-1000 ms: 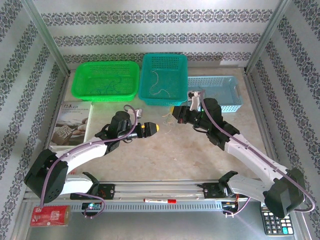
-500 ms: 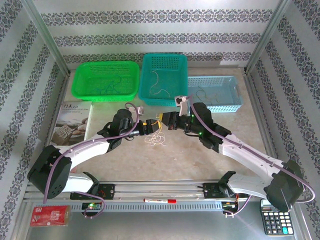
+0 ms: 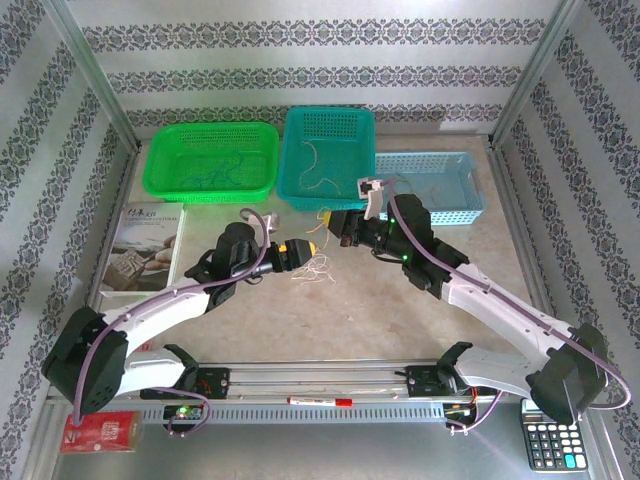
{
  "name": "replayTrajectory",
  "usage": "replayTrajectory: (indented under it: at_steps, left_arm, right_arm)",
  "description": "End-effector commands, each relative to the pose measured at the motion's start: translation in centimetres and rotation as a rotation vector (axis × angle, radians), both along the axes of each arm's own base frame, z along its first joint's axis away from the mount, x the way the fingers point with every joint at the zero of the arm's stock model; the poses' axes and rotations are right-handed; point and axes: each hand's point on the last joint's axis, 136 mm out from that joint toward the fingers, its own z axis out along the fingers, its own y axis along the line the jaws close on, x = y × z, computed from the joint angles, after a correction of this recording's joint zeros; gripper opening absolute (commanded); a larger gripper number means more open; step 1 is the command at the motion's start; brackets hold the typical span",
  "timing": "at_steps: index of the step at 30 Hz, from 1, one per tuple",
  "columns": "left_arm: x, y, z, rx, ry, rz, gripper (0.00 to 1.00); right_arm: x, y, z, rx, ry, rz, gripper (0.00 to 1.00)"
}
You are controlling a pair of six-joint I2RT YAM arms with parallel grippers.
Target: Untangle the cables
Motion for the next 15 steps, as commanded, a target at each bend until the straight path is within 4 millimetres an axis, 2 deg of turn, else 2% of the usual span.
replayTrajectory:
  at_steps: [1,9,15]
  left_arm:
    - [0.2,1.1,1.5,0.005,-0.046,0.036,0.81]
    - [-0.1,1.5,5.9,-0.075,-0.108,0.053,0.79]
    - [-0.2,0.0,9.5,-0.209,-0.134,-0.006,0.75]
  right_arm:
    - [0.5,-0.7,1.2,-0.007,-0.043,-0.024,0.0]
    - [1.3,-1.0,-0.9,-0.019,-0.001,-0.036,0.0]
    - [1.6,-0.6,-1.9,-0.02,0.019,-0.03,0.0]
